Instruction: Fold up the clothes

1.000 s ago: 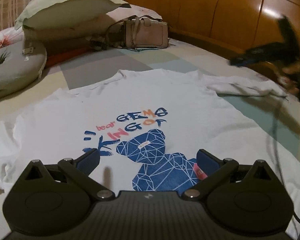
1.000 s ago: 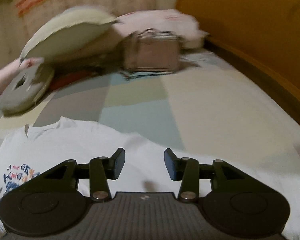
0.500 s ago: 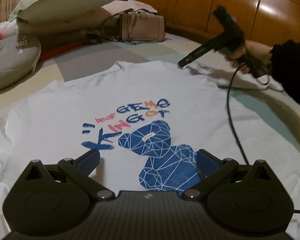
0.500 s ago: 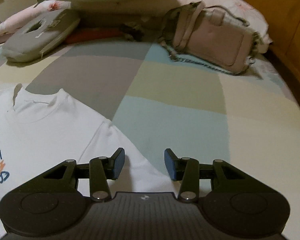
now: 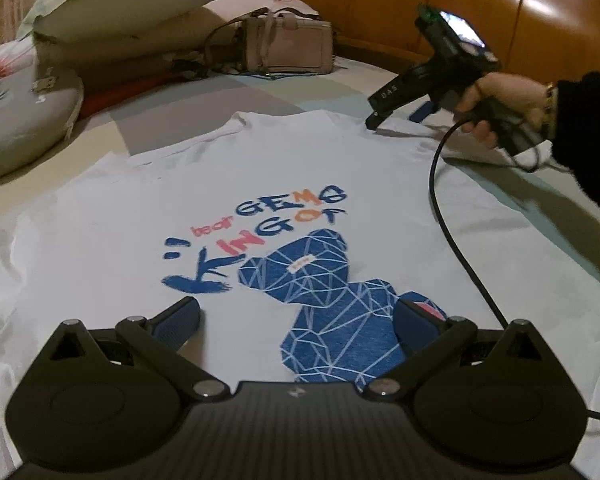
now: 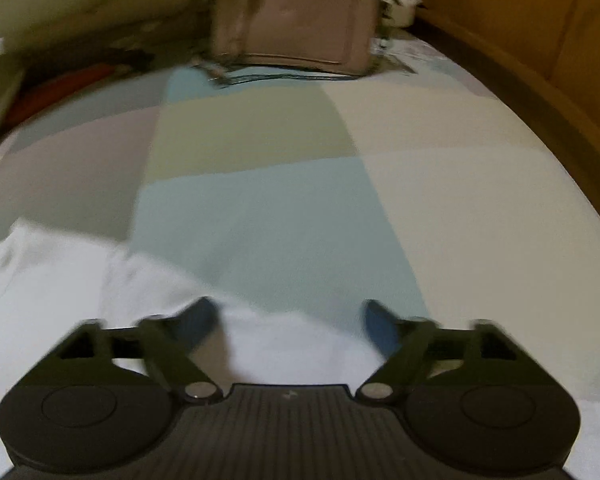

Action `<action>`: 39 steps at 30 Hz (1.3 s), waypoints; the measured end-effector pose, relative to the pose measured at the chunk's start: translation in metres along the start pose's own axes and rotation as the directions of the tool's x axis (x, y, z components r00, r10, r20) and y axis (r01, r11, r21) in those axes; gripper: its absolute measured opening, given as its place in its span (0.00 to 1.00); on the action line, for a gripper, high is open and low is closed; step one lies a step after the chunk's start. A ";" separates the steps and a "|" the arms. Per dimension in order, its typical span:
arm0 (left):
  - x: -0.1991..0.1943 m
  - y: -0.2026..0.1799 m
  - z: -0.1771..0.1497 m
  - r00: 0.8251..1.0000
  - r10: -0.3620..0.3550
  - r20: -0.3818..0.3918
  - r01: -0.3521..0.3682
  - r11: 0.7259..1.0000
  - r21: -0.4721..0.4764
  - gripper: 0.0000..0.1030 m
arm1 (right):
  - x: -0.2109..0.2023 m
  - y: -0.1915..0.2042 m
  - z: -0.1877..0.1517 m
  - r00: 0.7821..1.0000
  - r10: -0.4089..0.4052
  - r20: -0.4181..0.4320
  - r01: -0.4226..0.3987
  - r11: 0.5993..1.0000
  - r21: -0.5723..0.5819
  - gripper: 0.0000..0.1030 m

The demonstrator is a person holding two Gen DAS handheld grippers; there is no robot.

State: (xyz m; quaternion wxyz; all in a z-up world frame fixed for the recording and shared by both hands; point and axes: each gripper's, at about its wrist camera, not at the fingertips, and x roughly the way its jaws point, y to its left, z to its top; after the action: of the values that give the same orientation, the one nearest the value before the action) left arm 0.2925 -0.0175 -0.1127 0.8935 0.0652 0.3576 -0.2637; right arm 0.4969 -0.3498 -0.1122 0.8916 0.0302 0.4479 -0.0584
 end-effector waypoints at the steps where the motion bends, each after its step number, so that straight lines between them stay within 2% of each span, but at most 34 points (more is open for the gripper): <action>1: -0.001 0.001 0.000 1.000 0.000 0.000 0.000 1.000 -0.006 0.99 | 0.002 -0.004 0.003 1.000 0.006 0.006 -0.006 1.000 0.023 0.87; 4: -0.005 0.004 0.002 1.000 0.006 0.013 -0.005 1.000 -0.021 0.99 | -0.016 -0.010 0.004 1.000 0.016 0.005 -0.016 0.997 0.069 0.85; 10: -0.009 0.010 0.005 0.999 0.036 0.028 -0.034 0.998 -0.051 0.99 | -0.051 0.019 -0.016 0.984 0.158 -0.078 -0.155 0.987 0.039 0.87; 12: -0.007 0.012 0.005 0.999 0.049 0.017 -0.048 0.997 -0.061 0.99 | -0.040 0.036 -0.020 0.983 0.145 -0.114 -0.143 0.989 0.024 0.87; 14: -0.006 0.013 0.005 0.999 0.053 0.014 -0.052 0.997 -0.061 0.99 | -0.024 0.051 -0.022 0.988 0.094 -0.121 -0.094 0.996 0.004 0.94; 15: -0.006 0.014 0.005 0.999 0.052 0.016 -0.051 0.997 -0.060 0.99 | -0.018 0.056 -0.021 0.993 0.071 -0.099 -0.073 0.997 -0.014 1.00; 18: -0.005 0.017 0.005 0.999 0.043 0.014 -0.042 0.997 -0.070 0.99 | -0.002 0.063 -0.015 0.999 0.035 0.004 -0.035 0.998 -0.045 1.00; 21: -0.005 0.017 0.004 0.999 0.044 0.009 -0.043 0.996 -0.075 0.99 | 0.003 0.052 -0.009 0.994 0.086 0.061 -0.083 0.996 -0.041 1.00; 24: -0.009 0.014 0.006 0.999 0.047 0.021 -0.045 0.997 -0.065 0.99 | -0.016 0.027 -0.007 0.983 0.177 0.055 -0.176 0.984 -0.013 1.00; 26: -0.013 0.011 0.008 0.999 0.037 0.037 -0.035 0.998 -0.057 0.99 | -0.044 0.003 -0.010 0.980 0.190 0.056 -0.190 0.982 -0.002 1.00; 28: -0.016 0.009 0.008 0.999 0.031 0.044 -0.029 0.998 -0.052 0.99 | -0.073 -0.023 -0.016 0.986 0.157 0.062 -0.157 0.988 -0.014 1.00; 32: -0.016 0.002 0.008 0.999 0.030 0.043 -0.029 0.999 -0.035 0.99 | -0.109 -0.084 -0.042 0.999 0.009 0.038 -0.010 1.000 0.004 1.00; 35: -0.016 -0.002 0.009 0.999 0.024 0.046 -0.023 0.999 -0.022 0.99 | -0.113 -0.138 -0.068 0.997 -0.074 -0.013 0.075 0.991 0.109 1.00; 39: -0.013 -0.006 0.008 0.999 0.024 0.044 -0.024 1.000 -0.005 0.99 | -0.098 -0.190 -0.100 0.993 -0.100 -0.062 0.113 0.957 0.266 1.00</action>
State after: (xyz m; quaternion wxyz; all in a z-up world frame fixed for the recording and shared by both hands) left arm 0.2862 -0.0193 -0.0975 0.9044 0.0615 0.3378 -0.2535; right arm 0.3342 -0.5203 -0.0938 0.8639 0.1280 0.4580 -0.1658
